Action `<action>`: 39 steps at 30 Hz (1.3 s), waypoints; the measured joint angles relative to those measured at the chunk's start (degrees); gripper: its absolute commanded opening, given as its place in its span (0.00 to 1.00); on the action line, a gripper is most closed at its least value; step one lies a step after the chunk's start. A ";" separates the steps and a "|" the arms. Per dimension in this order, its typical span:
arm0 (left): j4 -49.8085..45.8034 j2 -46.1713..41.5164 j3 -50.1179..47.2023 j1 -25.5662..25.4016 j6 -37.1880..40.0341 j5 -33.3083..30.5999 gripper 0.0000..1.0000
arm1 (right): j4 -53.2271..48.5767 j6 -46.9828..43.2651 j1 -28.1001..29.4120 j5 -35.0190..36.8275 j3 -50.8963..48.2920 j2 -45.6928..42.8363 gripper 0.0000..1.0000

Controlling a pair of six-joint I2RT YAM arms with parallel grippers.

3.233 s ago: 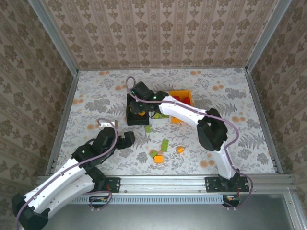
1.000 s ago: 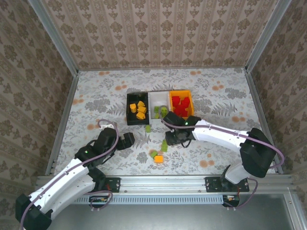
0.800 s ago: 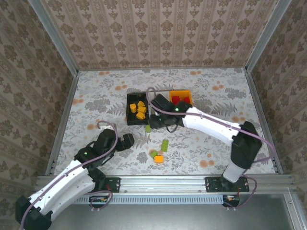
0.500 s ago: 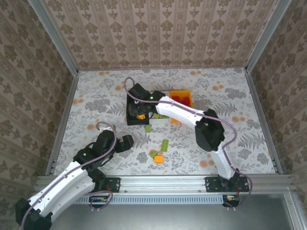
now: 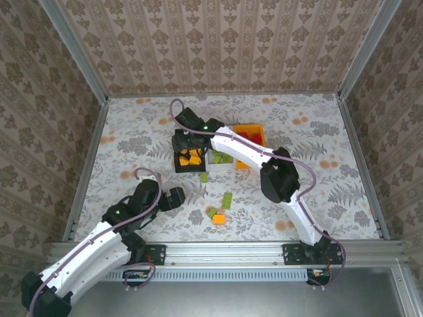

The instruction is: Sort the legos into containers by color

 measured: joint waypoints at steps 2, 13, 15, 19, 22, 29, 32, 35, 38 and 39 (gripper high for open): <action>0.55 3.30 0.74 0.00 1.03 0.28 1.00 | 2.32 0.26 0.00 0.02 -7.67 -6.45 0.71; 12.92 34.91 14.86 -9.86 8.50 -5.18 0.86 | 13.51 4.24 -2.19 1.51 -44.24 -38.60 0.72; 15.47 40.61 17.66 -11.89 9.97 -7.56 0.81 | 13.99 5.03 -3.50 1.66 -49.24 -42.21 0.73; 19.37 50.31 21.46 -13.44 11.96 -11.91 0.70 | 14.03 6.14 -5.46 1.97 -55.54 -47.65 0.73; 21.20 54.95 22.47 -13.64 12.81 -15.15 0.63 | 14.05 6.51 -6.05 2.19 -57.68 -51.21 0.73; 24.24 59.39 22.64 -13.68 13.14 -20.11 0.53 | 14.84 6.95 -6.67 2.62 -59.34 -56.48 0.74; 25.75 60.87 22.67 -13.68 13.31 -20.74 0.47 | 14.86 6.95 -6.91 2.60 -59.54 -57.48 0.74; 27.36 61.70 22.67 -13.68 13.60 -20.98 0.38 | 14.86 6.93 -6.97 2.62 -59.63 -58.36 0.74; 28.79 61.79 22.62 -13.68 14.23 -21.11 0.28 | 14.86 6.93 -7.19 2.62 -59.67 -59.12 0.74; 29.27 61.79 22.58 -13.73 14.45 -21.11 0.24 | 14.86 6.93 -7.30 2.64 -59.74 -59.39 0.74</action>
